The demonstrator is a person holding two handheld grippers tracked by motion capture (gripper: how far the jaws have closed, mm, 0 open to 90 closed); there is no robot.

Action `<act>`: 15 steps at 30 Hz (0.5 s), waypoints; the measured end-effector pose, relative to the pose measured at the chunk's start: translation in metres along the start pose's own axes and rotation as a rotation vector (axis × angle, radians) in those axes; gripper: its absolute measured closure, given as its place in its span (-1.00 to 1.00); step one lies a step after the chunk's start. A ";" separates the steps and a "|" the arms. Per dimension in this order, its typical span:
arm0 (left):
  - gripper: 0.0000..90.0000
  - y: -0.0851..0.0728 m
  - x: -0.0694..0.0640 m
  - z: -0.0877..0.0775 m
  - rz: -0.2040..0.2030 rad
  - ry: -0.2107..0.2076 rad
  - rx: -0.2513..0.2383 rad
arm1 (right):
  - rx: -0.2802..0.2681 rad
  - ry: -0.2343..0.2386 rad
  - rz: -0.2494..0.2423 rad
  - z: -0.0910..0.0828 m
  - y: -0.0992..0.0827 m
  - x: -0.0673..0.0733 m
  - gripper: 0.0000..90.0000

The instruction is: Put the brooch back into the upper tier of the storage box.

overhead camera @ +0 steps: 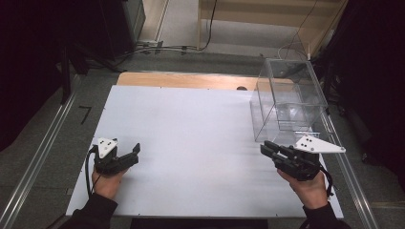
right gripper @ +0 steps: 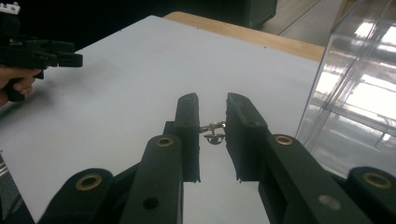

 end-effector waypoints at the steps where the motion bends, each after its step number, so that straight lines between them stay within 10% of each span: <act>1: -0.61 0.000 0.000 0.000 0.000 0.000 -0.002 | -0.007 0.002 -0.001 -0.001 0.002 0.001 0.62; 15: -0.61 0.000 0.000 0.000 -0.003 0.001 -0.003 | -0.032 0.007 -0.011 -0.010 0.018 0.005 0.62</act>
Point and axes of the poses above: each handheld gripper's, and its own axes: z roughly forward along the jaws, y roughly out of its top, x roughly to its left, the point moved 1 cm from there along z, roughly forward along the jaws, and after that the axes turned 15 degrees about z, right-handed, at the moved point
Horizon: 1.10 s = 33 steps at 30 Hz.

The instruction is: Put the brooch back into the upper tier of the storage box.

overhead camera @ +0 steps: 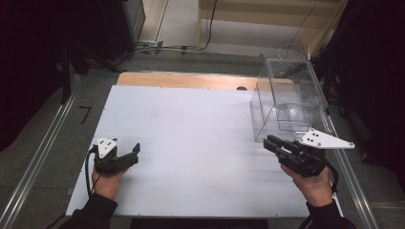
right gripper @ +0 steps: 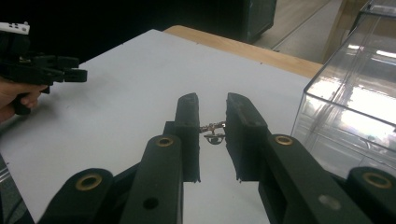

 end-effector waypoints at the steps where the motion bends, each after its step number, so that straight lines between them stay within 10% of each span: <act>1: -0.61 0.000 0.000 0.000 0.000 0.000 0.000 | 0.000 0.000 0.000 0.000 0.001 0.000 0.62; 33: -0.61 0.000 0.000 0.000 0.001 -0.001 0.002 | -0.051 -0.005 -0.009 -0.011 0.025 0.001 0.62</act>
Point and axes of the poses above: each handheld gripper's, and its own axes: z roughly forward along the jaws, y roughly out of its top, x roughly to its left, the point moved 1 cm from there along z, roughly forward along the jaws, and after that the axes turned 15 degrees about z, right-handed, at the moved point
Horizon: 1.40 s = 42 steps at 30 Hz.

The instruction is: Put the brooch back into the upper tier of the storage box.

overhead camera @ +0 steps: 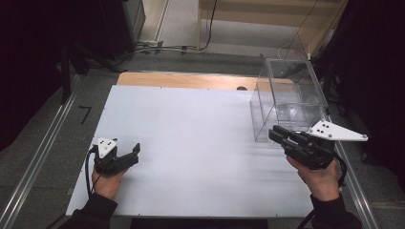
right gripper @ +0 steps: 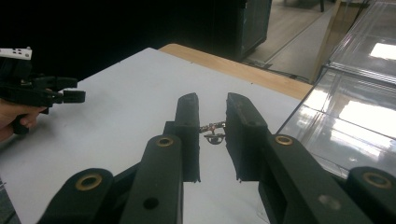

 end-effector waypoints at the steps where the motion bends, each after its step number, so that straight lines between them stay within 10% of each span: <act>1: -0.61 0.000 0.000 0.000 -0.001 -0.001 -0.001 | -0.001 0.000 -0.002 0.000 0.001 0.000 0.62; 42: -0.61 0.000 0.000 0.000 -0.003 0.000 0.003 | -0.044 -0.112 0.104 -0.007 0.011 -0.043 0.49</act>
Point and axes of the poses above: each handheld gripper's, and its own axes: z roughly forward along the jaws, y roughly out of its top, x roughly to its left, the point moved 1 cm from there along z, roughly forward along the jaws, and after that the axes turned 15 degrees about z, right-handed, at the moved point
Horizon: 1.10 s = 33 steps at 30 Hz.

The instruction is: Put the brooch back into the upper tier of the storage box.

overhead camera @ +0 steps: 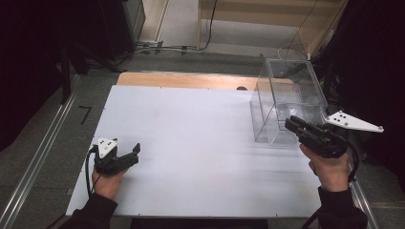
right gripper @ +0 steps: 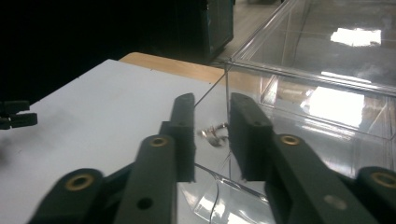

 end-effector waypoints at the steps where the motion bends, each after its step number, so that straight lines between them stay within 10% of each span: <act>1: -0.61 0.000 0.000 0.000 0.001 -0.001 -0.003 | -0.004 0.008 0.003 -0.001 0.000 0.000 0.44; 33: -0.61 0.000 0.000 -0.001 -0.002 -0.002 0.001 | -0.016 0.051 -0.060 -0.008 -0.010 0.025 -0.03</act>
Point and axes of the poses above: each handheld gripper's, and its own axes: z roughly forward along the jaws, y roughly out of its top, x roughly to its left, the point moved 1 cm from there along z, roughly forward along the jaws, and after that the axes turned 15 degrees about z, right-handed, at the moved point
